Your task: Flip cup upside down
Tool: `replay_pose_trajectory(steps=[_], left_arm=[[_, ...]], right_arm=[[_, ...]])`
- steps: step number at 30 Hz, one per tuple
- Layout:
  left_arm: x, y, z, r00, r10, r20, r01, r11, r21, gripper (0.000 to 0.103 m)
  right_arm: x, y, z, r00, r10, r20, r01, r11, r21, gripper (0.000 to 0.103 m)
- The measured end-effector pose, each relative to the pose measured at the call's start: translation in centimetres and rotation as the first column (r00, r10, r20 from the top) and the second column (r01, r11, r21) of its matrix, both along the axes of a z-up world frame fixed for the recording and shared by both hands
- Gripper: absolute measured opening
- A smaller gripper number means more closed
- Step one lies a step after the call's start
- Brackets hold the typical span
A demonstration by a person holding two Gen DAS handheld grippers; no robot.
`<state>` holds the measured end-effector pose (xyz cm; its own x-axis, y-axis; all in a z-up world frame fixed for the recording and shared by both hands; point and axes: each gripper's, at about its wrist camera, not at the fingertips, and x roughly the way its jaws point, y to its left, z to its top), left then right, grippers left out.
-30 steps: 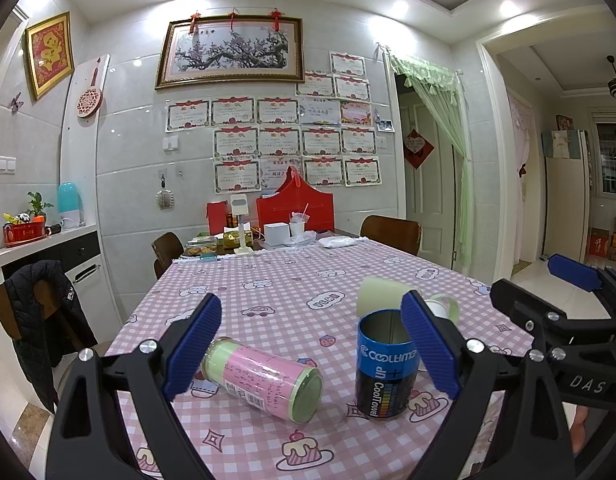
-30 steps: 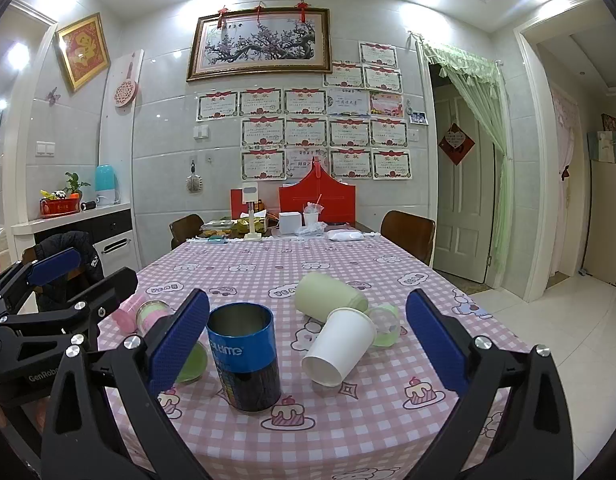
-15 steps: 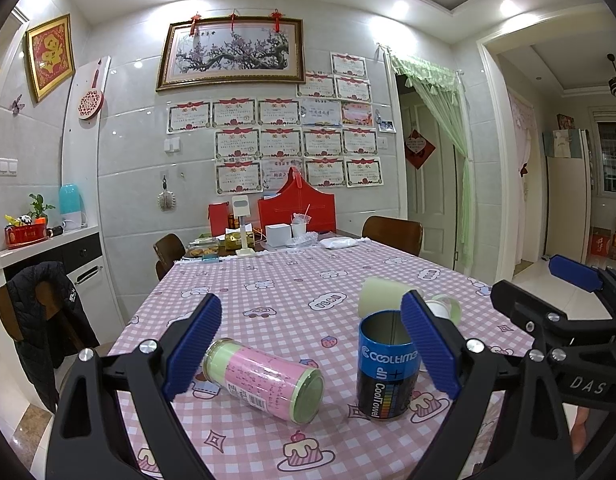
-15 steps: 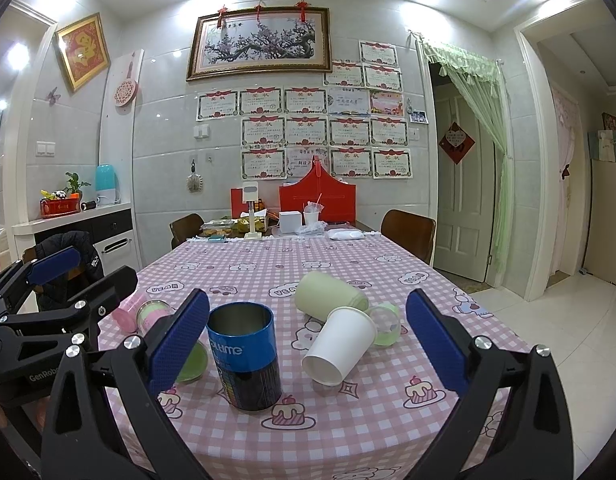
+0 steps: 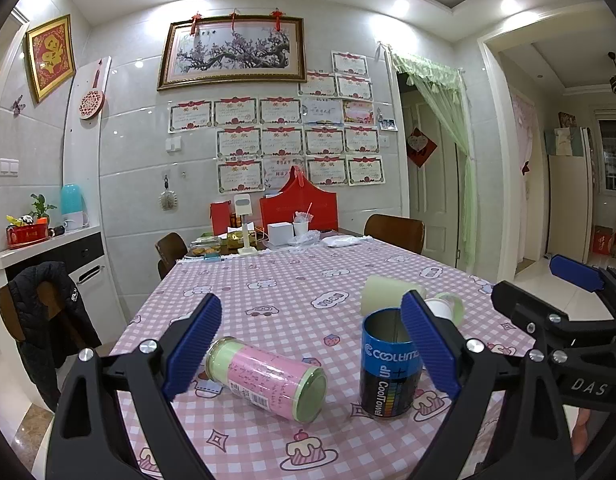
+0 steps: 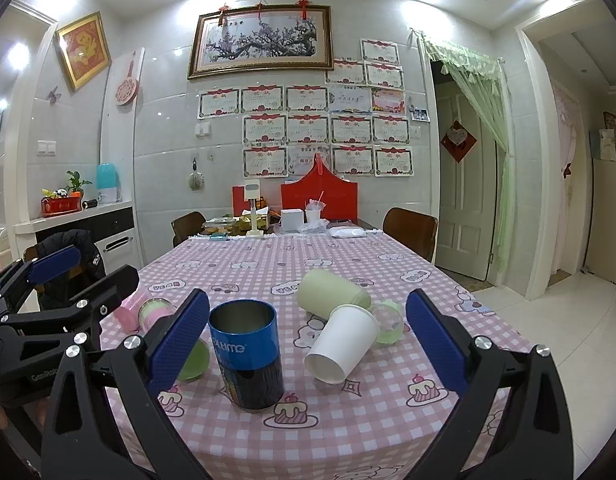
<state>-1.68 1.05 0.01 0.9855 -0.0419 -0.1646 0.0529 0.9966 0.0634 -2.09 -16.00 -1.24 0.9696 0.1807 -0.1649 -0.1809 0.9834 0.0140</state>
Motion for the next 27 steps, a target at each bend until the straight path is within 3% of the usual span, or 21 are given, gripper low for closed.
replay_pose_trajectory(steps=[27], left_arm=[[0.39, 0.02, -0.53, 1.000, 0.008, -0.005, -0.008, 1.000, 0.006, 0.090]], right_arm=[[0.07, 0.07, -0.07, 1.000, 0.002, -0.005, -0.002, 1.000, -0.002, 0.095]])
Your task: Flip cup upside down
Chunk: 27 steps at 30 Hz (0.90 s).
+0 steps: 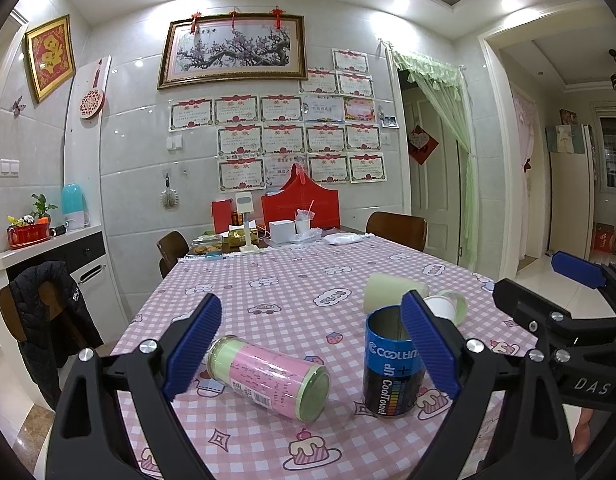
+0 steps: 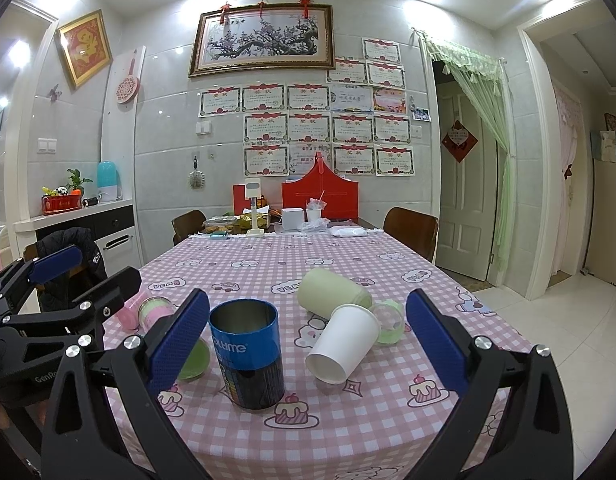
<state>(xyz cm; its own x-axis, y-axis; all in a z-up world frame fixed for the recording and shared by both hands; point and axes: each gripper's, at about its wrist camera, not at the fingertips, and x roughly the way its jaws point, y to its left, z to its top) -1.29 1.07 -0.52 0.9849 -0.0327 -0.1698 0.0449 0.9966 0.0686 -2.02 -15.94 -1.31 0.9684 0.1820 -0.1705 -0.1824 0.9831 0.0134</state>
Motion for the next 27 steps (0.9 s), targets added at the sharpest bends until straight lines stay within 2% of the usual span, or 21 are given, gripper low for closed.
replay_pose_trajectory(steps=[19, 27], left_arm=[[1.2, 0.2, -0.6, 1.000, 0.014, -0.020, -0.014, 1.000, -0.004, 0.090], [2.1, -0.5, -1.5, 0.996, 0.082, -0.032, -0.080, 0.995, 0.067, 0.090]], right_arm=[[1.0, -0.1, -0.3, 1.000, -0.001, -0.014, 0.001, 1.000, -0.015, 0.095], [2.3, -0.3, -1.1, 0.999, -0.023, -0.039, 0.021, 0.999, -0.043, 0.095]])
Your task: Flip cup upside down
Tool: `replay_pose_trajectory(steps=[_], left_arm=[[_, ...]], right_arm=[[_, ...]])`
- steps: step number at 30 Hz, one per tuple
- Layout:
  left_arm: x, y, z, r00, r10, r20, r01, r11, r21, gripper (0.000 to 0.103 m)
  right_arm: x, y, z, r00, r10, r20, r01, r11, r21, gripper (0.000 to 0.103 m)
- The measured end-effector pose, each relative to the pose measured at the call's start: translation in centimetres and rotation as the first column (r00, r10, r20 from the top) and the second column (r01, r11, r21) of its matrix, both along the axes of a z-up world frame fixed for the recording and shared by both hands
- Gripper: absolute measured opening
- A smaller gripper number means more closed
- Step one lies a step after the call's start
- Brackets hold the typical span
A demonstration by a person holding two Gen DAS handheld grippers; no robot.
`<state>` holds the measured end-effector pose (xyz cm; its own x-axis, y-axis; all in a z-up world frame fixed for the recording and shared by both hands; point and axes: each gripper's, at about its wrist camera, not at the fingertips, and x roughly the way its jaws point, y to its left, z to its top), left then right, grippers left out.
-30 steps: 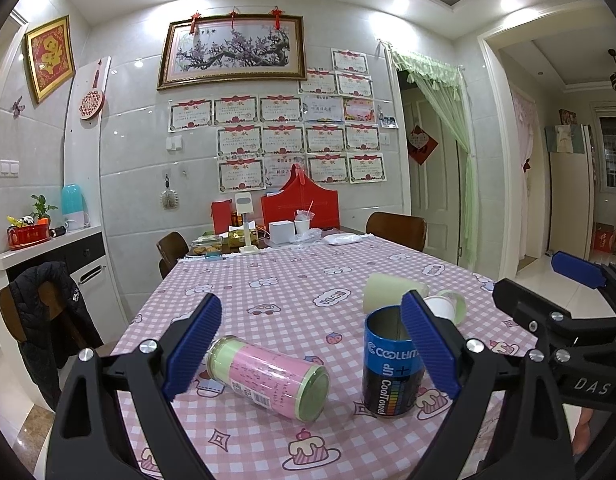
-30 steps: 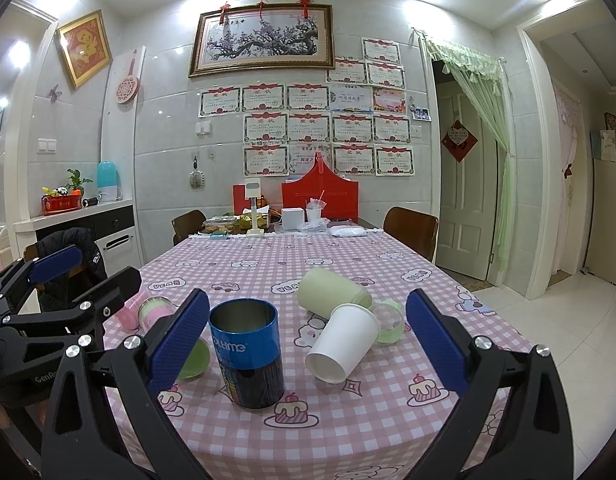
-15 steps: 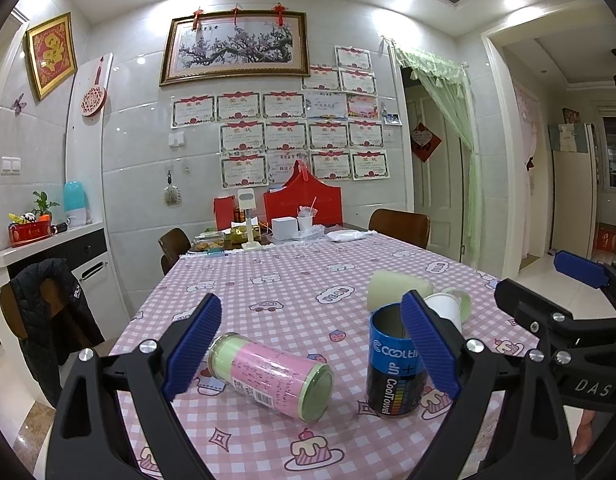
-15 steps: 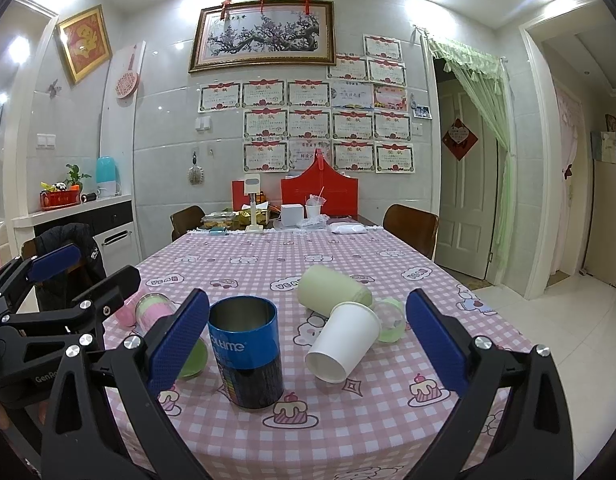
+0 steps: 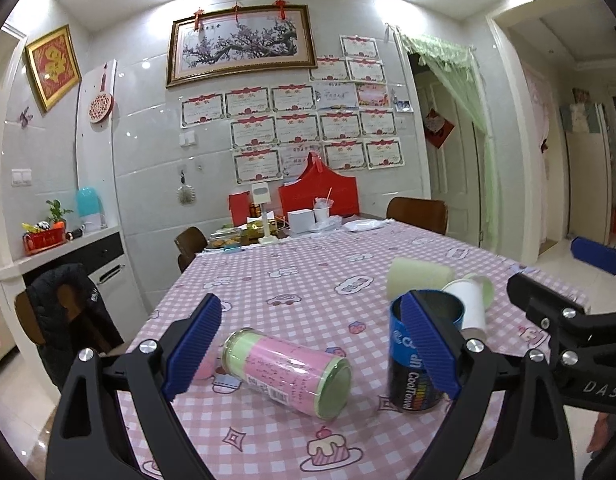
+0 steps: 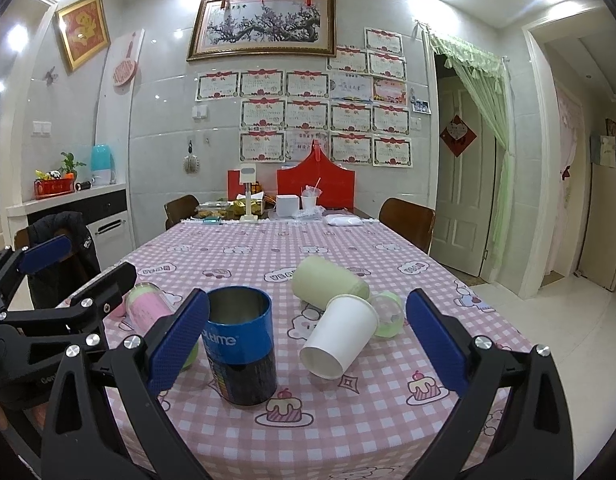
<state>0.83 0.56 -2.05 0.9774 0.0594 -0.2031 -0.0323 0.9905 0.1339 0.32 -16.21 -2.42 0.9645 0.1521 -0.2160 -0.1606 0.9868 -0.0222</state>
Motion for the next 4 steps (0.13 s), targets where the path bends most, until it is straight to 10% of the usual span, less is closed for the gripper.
replay_pose_trajectory(steps=[4], left_arm=[[0.80, 0.45, -0.27, 1.000, 0.006, -0.026, -0.007, 1.000, -0.027, 0.090]], right_arm=[[0.91, -0.29, -0.49, 0.999, -0.040, -0.024, 0.040, 0.999, -0.003, 0.095]])
